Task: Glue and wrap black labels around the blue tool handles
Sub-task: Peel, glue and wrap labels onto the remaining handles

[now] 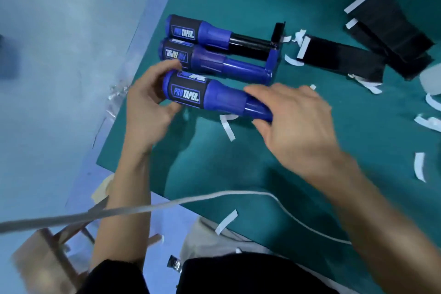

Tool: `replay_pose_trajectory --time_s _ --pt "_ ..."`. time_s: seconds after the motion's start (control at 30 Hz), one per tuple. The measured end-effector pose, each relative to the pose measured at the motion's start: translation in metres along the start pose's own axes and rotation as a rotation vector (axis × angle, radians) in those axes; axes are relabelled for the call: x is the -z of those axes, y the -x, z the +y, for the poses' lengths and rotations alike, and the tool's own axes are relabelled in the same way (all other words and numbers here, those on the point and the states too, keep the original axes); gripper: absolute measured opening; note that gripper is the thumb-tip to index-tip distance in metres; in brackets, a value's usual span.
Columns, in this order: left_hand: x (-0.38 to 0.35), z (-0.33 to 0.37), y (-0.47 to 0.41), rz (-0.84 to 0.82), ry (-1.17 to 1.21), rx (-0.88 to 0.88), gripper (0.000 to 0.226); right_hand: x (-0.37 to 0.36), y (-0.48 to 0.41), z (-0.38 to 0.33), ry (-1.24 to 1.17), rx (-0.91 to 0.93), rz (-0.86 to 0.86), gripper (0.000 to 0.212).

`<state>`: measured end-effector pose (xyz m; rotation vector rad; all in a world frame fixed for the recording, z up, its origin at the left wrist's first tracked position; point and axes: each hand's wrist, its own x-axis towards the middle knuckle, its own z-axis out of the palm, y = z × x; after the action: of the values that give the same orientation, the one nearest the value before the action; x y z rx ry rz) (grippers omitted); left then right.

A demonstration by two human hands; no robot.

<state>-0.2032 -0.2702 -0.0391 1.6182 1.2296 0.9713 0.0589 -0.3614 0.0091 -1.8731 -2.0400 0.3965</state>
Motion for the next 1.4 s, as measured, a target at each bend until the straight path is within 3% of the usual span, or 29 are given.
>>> replay_pose_trajectory --time_s 0.1,0.23,0.47,0.6,0.8,0.93,1.07,1.23,1.4 --pt "0.012 -0.021 0.008 0.123 -0.085 0.081 0.076 -0.037 -0.004 -0.022 0.169 0.091 0.032 0.061" --pt "0.021 -0.027 0.009 0.145 -0.111 0.105 0.068 -0.056 -0.010 -0.019 0.188 0.131 0.107 0.060" --pt "0.018 0.005 -0.046 0.095 -0.001 -0.114 0.062 -0.028 -0.064 -0.005 0.392 0.069 0.273 0.066" --pt "0.015 0.016 -0.095 0.052 -0.006 -0.103 0.064 -0.028 -0.102 0.009 0.367 -0.021 0.204 0.063" --pt "0.009 0.016 -0.151 -0.047 -0.139 -0.013 0.063 -0.041 -0.150 0.030 0.320 -0.075 0.235 0.050" --pt "0.002 0.011 -0.178 -0.048 -0.145 0.156 0.061 -0.052 -0.173 0.037 0.315 -0.040 0.181 0.058" --pt "-0.004 0.006 -0.187 -0.077 -0.120 0.324 0.055 -0.053 -0.182 0.039 0.260 0.002 0.120 0.049" --pt "-0.009 0.004 -0.182 -0.021 -0.064 0.362 0.043 -0.055 -0.170 0.046 0.295 0.084 0.054 0.056" --pt "-0.015 0.009 -0.183 -0.142 -0.464 0.292 0.047 -0.046 -0.177 0.060 0.333 0.007 -0.107 0.078"
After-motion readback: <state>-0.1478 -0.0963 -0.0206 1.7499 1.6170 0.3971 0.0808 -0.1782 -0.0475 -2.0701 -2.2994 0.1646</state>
